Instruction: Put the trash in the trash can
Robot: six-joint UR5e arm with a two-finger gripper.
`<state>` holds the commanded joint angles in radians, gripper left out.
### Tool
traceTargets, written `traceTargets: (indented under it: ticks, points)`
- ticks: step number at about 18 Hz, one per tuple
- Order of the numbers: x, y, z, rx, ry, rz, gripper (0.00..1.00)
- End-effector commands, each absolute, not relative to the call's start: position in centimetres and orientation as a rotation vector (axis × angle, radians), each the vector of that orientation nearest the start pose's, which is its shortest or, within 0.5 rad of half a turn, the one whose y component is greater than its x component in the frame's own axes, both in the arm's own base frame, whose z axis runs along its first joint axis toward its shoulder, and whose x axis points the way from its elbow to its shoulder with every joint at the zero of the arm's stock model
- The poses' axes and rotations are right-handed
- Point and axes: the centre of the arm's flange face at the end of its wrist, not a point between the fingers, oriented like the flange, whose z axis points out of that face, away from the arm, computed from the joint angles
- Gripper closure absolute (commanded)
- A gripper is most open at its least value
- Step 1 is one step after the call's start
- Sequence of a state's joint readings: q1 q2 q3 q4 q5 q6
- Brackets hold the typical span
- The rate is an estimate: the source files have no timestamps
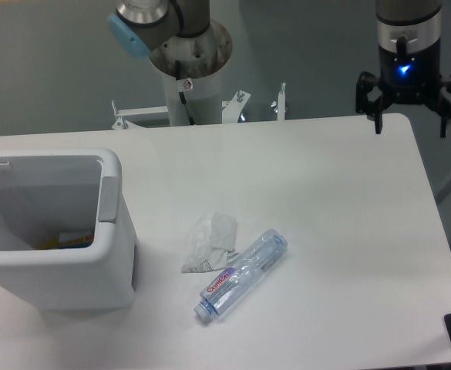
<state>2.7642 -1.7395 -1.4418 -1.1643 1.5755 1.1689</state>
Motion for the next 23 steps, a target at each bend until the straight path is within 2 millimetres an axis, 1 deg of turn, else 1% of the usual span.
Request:
traceTargets:
  ticks: [2,3,4,6,8,10,11,13,14,17,20,22,23]
  points:
    - [-49.7,34.3,48.7,-2.954,-0.035,0.442,0.00]
    - [-49.4,34.4,47.8,-2.948,-0.031,0.436,0.00]
    - [-49.0,34.4,47.2,-2.939,-0.033,0.453,0.00]
    - [-48.0,34.2,46.0,-2.918,-0.090,0.471,0.00]
    - [-47.1,34.3,44.3,-2.920,-0.113,0.453,0.00]
    - [-46.6,34.3,43.6,-2.927,-0.109,0.433,0.00]
    - [-46.1,34.7,43.1,-2.932,-0.093,0.420,0.00]
    - [-44.5,36.1,41.7,-2.945,-0.045,0.377,0.00]
    - [-44.0,36.4,41.2,-2.952,-0.032,0.363,0.00]
    - [-42.7,37.0,39.6,-2.970,-0.015,0.319,0.00]
    - [-42.1,36.9,38.0,-2.975,-0.130,0.276,0.00]
    - [-41.3,37.1,37.0,-2.987,-0.124,0.249,0.00]
    - [-40.5,37.8,36.1,-2.996,-0.098,0.228,0.00]
